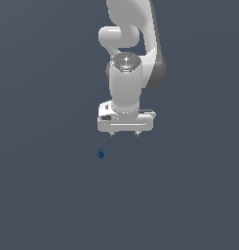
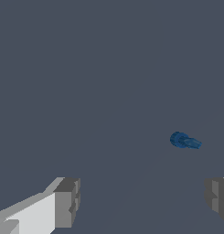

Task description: Pick up the object and move it to a goal position.

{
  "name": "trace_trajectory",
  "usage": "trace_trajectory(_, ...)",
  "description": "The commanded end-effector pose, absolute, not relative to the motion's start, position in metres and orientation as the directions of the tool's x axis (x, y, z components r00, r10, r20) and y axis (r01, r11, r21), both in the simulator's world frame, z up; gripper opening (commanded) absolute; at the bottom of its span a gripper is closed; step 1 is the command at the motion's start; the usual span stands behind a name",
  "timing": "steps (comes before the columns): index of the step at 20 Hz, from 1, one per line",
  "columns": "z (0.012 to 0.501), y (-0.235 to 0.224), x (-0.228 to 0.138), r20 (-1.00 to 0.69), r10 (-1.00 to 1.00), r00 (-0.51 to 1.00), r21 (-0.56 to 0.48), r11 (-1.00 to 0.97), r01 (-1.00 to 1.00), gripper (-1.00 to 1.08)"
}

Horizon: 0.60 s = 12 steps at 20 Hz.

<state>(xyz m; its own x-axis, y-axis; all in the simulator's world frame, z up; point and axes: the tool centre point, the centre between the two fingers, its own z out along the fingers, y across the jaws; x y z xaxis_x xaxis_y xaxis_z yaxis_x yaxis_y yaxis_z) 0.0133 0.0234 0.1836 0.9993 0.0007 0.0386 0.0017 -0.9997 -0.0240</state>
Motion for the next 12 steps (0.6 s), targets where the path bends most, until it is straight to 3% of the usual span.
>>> trace_trajectory(1, 0.184, 0.023, 0.013, 0.039, 0.001, 0.999, -0.024, -1.000, 0.002, 1.00)
trace_trajectory(12, 0.207, 0.045, 0.021, 0.083, 0.009, 0.996, -0.056, -0.998, 0.013, 1.00)
